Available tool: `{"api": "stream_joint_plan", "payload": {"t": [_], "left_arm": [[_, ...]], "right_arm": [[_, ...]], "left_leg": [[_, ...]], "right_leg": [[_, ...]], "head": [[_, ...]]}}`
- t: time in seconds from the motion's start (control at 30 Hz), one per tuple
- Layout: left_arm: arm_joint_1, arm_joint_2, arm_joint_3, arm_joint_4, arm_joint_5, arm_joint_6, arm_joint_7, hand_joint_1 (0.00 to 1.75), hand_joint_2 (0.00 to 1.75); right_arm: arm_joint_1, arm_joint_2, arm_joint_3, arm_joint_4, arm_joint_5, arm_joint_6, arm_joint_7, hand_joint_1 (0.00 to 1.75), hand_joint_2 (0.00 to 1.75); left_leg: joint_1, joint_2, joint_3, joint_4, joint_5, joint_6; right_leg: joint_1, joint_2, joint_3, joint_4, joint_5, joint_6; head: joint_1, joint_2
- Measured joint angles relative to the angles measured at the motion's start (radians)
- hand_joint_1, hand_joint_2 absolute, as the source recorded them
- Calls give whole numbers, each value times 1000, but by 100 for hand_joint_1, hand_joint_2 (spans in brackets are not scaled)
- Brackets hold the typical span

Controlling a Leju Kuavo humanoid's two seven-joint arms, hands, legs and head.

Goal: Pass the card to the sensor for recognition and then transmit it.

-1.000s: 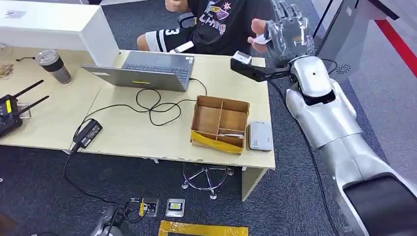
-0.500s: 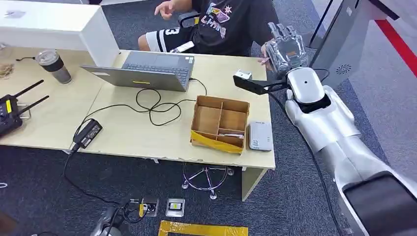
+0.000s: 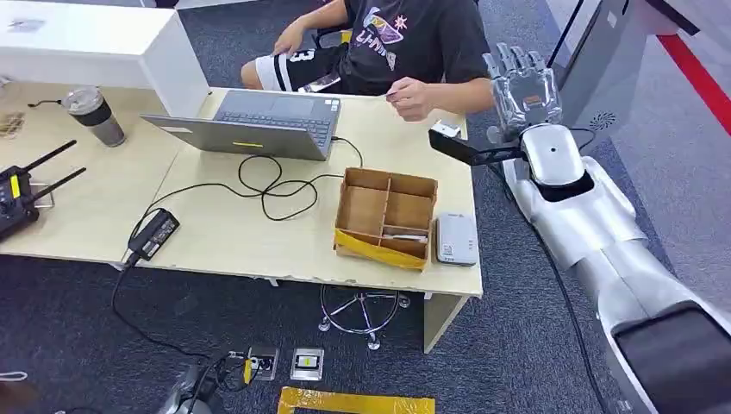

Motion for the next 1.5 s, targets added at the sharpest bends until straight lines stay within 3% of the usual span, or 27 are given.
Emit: {"api": "stream_joint_plan", "payload": {"t": [0.13,0.3,0.6,0.87,1.07,1.33,1.5], "left_arm": [[1,2,-1,0,-4,0,3,0,175],[8,2,-1,0,-4,4,4,0,175],[12,2,-2,0,-14,3,4,0,175],[22,5,-6,0,-16,8,7,0,175],[39,16,-5,0,7,26,7,0,175],[54,26,-5,0,25,39,7,0,175],[60,29,-4,0,39,49,7,0,175]], "right_arm": [[18,-22,-3,9,-60,-21,5,0,175],[60,-45,-88,14,-289,-71,-21,0,175],[99,-65,-180,19,-349,-98,-45,0,175],[220,-102,-312,-21,-665,-169,-142,0,175],[352,-137,-401,-175,-874,-162,-86,0,175],[540,-151,-520,-515,-1081,-128,10,0,175],[612,-151,-553,-689,-1125,-129,32,0,175]], "left_leg": [[0,0,0,0,0,0],[0,0,0,0,0,0],[0,1,0,0,0,0],[0,1,0,0,-1,0],[0,0,0,0,-1,0],[0,0,0,0,-1,0],[0,1,0,0,-1,0]], "right_leg": [[0,0,0,0,0,0],[0,0,0,0,0,0],[0,1,-1,0,0,0],[0,0,0,0,0,0],[0,-1,1,-1,0,0],[0,-1,1,0,0,0],[0,0,0,-1,0,0]], "head": [[0,0],[0,0],[0,0],[0,0],[0,0],[0,0],[0,0]]}}
